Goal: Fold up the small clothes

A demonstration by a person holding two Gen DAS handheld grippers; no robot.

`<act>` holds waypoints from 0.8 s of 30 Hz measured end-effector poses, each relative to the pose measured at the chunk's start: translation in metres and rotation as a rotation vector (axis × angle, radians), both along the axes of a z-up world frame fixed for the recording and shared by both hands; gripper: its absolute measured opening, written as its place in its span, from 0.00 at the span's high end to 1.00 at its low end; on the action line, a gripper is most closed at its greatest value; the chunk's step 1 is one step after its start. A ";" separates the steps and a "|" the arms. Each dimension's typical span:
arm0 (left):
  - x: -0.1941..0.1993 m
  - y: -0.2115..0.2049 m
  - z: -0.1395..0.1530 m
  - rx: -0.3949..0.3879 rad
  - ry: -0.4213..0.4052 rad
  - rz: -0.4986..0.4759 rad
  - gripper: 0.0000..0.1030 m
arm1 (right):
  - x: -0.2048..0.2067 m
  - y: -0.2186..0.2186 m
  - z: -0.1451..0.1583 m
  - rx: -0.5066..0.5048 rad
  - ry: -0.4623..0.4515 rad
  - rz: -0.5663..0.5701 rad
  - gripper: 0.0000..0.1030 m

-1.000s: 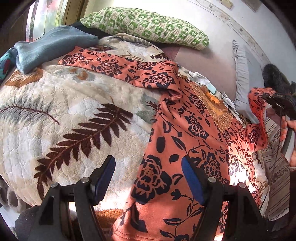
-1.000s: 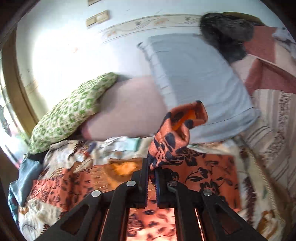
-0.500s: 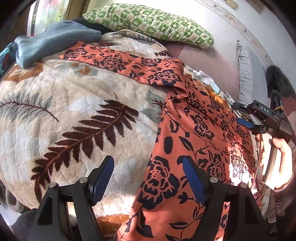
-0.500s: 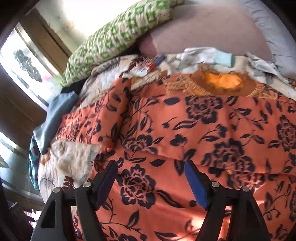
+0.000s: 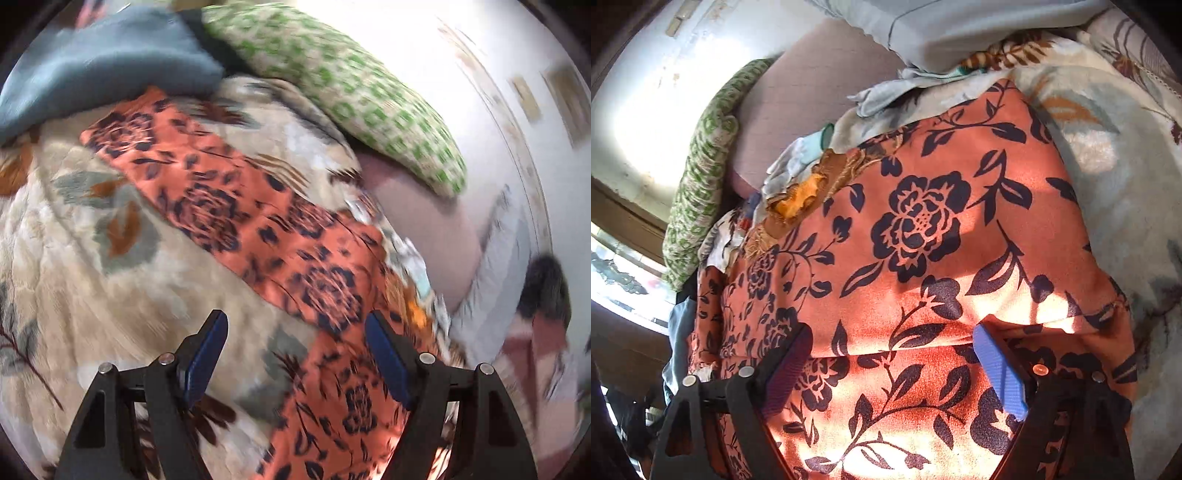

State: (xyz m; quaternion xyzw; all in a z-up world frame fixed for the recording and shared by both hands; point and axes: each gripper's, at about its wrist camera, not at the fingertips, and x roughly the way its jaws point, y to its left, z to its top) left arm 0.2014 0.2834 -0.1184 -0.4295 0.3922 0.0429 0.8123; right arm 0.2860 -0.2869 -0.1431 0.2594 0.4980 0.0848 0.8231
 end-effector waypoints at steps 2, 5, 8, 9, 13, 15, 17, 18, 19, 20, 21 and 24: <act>0.010 0.052 -0.015 -0.067 0.014 0.123 0.25 | 0.001 0.005 0.000 -0.039 -0.003 0.043 0.11; 0.020 0.107 -0.031 -0.109 0.029 0.253 0.25 | 0.000 0.005 0.000 -0.041 -0.011 0.057 0.07; 0.029 0.136 -0.050 -0.164 0.059 0.306 0.25 | 0.000 0.004 -0.001 -0.019 -0.016 0.043 0.04; 0.033 0.140 -0.052 -0.170 0.052 0.305 0.25 | 0.000 0.004 -0.001 -0.019 -0.017 0.043 0.04; 0.045 0.147 -0.051 -0.157 0.060 0.335 0.30 | 0.002 0.012 -0.003 -0.044 -0.017 0.057 0.02; 0.054 0.152 -0.052 -0.106 0.133 0.340 0.82 | 0.003 0.015 -0.004 -0.054 -0.013 0.062 0.02; 0.059 0.154 -0.055 -0.093 0.178 0.339 0.94 | 0.004 0.015 -0.003 -0.058 -0.007 0.064 0.02; 0.060 0.150 -0.047 -0.051 0.181 0.334 0.94 | 0.004 0.015 -0.003 -0.057 -0.004 0.064 0.02; 0.063 0.140 -0.032 0.021 0.160 0.315 0.94 | 0.005 0.015 -0.003 -0.056 -0.001 0.064 0.02; 0.067 0.124 -0.013 0.103 0.125 0.278 0.94 | 0.005 0.014 -0.003 -0.055 0.000 0.065 0.01; 0.071 0.105 0.008 0.170 0.082 0.231 0.94 | 0.005 0.015 -0.003 -0.053 -0.003 0.067 0.01; 0.082 0.029 0.076 0.302 -0.091 0.075 0.94 | 0.005 0.017 -0.004 -0.075 -0.008 0.071 0.00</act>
